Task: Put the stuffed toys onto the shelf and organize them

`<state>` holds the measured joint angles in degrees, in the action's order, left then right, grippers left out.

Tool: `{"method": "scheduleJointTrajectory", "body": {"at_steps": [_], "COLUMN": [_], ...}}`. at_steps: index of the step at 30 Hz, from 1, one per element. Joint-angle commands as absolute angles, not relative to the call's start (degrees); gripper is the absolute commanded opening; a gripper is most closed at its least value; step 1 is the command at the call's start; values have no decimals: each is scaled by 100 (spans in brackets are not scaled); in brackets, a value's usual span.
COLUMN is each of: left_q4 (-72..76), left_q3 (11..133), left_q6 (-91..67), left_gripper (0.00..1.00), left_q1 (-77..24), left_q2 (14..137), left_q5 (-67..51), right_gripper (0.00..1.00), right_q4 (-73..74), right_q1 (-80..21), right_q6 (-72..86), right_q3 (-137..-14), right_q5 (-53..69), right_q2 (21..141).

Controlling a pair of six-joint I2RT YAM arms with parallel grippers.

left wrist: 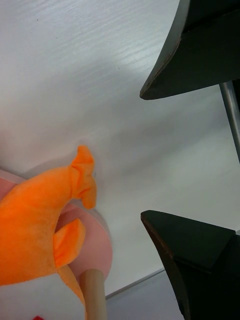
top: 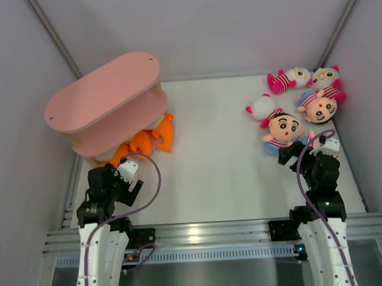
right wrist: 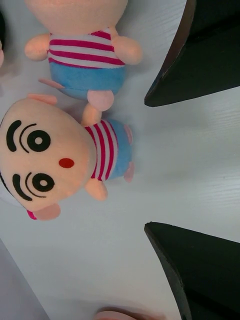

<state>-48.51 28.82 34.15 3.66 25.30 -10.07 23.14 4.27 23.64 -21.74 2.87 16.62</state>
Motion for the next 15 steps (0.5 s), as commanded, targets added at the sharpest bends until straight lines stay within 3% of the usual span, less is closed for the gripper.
{"method": "scheduleJointTrajectory", "body": {"at_steps": [1, 7, 15], "left_q4": [-4526, -4526, -4544], "left_q3": [3023, 3848, 4104], "left_q6": [3086, 2461, 2505], "left_gripper": [98, 98, 98], "left_q1": [404, 396, 396], "left_q2": [2575, 2707, 2988], "left_q5": [-572, -62, -765], "right_gripper": [99, 99, 99], "right_q4": [1986, 2232, 2593], "right_q1": [360, 360, 369], "right_q6": [2373, 2812, 2083], "right_q3": [-2373, -2671, -4225], "right_q5": [45, -869, -211], "right_q2": [1705, 2494, 5078]}}
